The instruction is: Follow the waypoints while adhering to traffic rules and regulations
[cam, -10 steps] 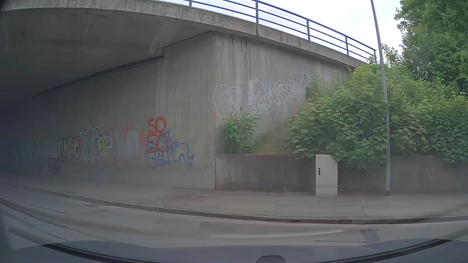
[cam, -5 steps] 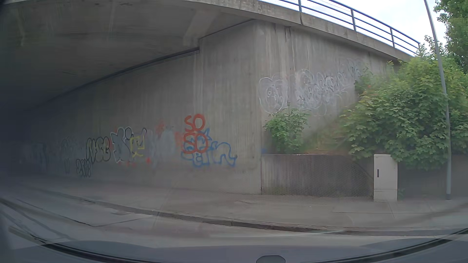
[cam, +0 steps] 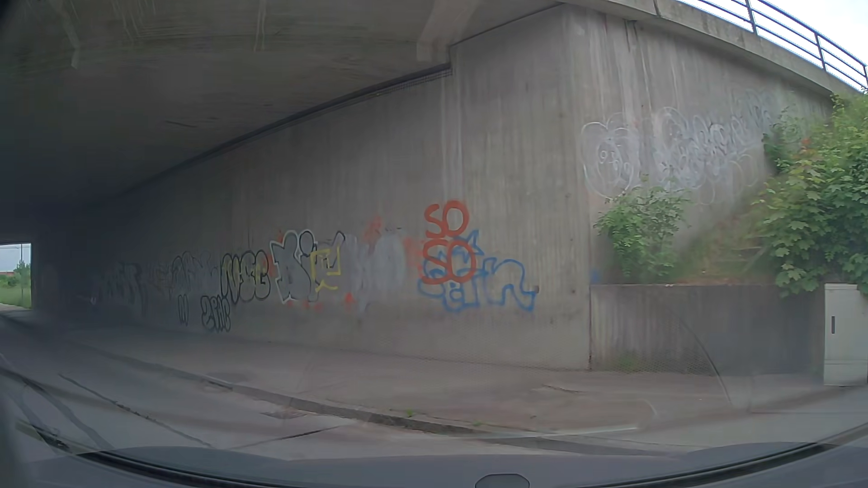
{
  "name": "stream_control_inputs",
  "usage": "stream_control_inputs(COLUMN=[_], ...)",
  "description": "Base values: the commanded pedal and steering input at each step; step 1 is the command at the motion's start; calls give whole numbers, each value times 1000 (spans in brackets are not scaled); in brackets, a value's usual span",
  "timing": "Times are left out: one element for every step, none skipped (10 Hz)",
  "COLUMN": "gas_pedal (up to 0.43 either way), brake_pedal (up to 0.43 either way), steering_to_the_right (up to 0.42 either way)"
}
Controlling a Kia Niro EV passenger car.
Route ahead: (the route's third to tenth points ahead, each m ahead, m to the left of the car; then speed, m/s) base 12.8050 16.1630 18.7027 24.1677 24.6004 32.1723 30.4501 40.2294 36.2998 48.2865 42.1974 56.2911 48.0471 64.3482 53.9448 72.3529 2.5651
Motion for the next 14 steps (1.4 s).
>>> stream_control_inputs(gas_pedal=[98, 98, 98, 87, 87, 87, 87, 87, 87, 98, 98, 98, 98, 98], brake_pedal=[0, 0, 0, 0, 0, 0, 0, 0, 0, 0, 0, 0, 0, 0], steering_to_the_right=[-517, -514, -519, -545, -580, -615, -618, -618, -623, -625, -624, -618, -601, -581])
